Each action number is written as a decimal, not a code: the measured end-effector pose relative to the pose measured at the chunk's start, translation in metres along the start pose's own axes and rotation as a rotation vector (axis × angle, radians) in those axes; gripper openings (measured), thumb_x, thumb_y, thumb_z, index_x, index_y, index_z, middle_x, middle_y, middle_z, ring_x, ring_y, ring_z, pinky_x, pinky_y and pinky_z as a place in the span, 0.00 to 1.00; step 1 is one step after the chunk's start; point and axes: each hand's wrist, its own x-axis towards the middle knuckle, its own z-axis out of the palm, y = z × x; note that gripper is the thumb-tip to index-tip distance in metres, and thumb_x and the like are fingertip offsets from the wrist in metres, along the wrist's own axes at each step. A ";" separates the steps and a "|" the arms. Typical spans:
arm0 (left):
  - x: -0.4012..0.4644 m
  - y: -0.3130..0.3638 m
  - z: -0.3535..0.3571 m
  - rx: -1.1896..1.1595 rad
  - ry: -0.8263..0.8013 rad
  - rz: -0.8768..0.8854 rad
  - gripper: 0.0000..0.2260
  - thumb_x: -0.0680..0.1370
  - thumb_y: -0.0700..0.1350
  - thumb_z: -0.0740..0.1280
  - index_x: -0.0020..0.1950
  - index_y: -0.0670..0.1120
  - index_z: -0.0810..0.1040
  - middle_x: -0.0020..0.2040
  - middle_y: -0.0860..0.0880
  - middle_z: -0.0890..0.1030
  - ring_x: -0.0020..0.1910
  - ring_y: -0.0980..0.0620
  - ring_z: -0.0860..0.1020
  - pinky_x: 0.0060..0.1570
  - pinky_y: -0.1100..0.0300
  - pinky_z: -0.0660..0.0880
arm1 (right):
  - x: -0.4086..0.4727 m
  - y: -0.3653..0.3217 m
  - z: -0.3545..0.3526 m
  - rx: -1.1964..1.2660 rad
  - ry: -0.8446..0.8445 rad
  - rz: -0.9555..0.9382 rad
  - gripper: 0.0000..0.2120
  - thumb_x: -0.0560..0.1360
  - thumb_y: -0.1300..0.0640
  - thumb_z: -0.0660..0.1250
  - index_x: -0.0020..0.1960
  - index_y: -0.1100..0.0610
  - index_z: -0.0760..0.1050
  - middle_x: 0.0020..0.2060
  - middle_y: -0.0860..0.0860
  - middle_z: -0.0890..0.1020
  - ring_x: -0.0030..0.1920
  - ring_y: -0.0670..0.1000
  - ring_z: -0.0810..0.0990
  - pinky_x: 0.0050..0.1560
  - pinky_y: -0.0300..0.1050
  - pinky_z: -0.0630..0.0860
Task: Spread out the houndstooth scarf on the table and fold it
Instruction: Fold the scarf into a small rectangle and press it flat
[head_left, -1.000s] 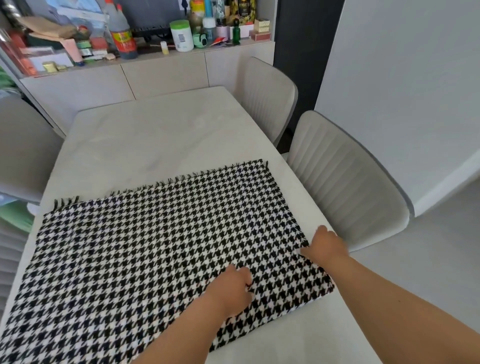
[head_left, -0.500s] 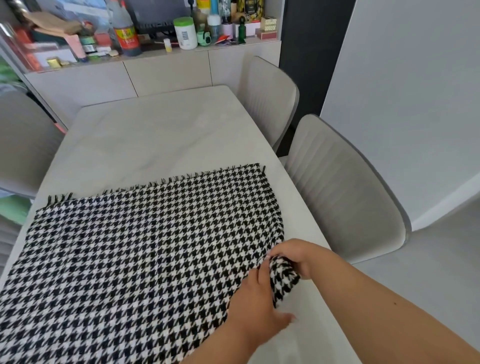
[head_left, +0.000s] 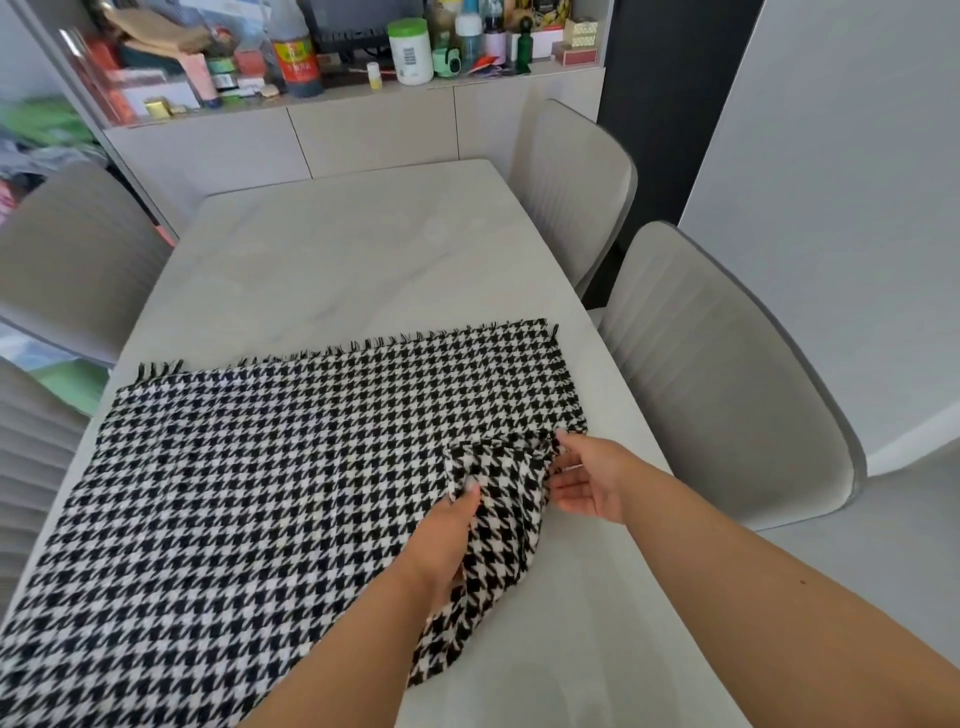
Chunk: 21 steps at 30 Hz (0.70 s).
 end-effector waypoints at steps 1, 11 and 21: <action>-0.002 0.000 0.001 0.011 -0.027 -0.004 0.49 0.64 0.76 0.62 0.77 0.50 0.59 0.74 0.46 0.67 0.72 0.43 0.66 0.71 0.41 0.62 | 0.000 -0.001 0.001 0.027 0.002 0.009 0.18 0.78 0.44 0.62 0.46 0.61 0.72 0.41 0.59 0.79 0.38 0.56 0.80 0.35 0.47 0.77; -0.020 0.036 0.001 0.342 0.140 0.345 0.33 0.80 0.62 0.52 0.79 0.43 0.51 0.76 0.44 0.62 0.75 0.47 0.60 0.73 0.53 0.57 | 0.010 -0.019 0.003 -0.132 0.076 0.037 0.23 0.75 0.39 0.65 0.48 0.60 0.69 0.42 0.60 0.78 0.42 0.58 0.80 0.40 0.49 0.80; -0.045 0.053 0.009 0.471 0.084 0.418 0.17 0.77 0.64 0.52 0.54 0.53 0.66 0.43 0.50 0.79 0.44 0.58 0.76 0.52 0.65 0.69 | 0.029 -0.007 -0.017 0.138 0.057 0.094 0.19 0.77 0.49 0.65 0.52 0.67 0.70 0.42 0.63 0.79 0.42 0.60 0.83 0.35 0.51 0.82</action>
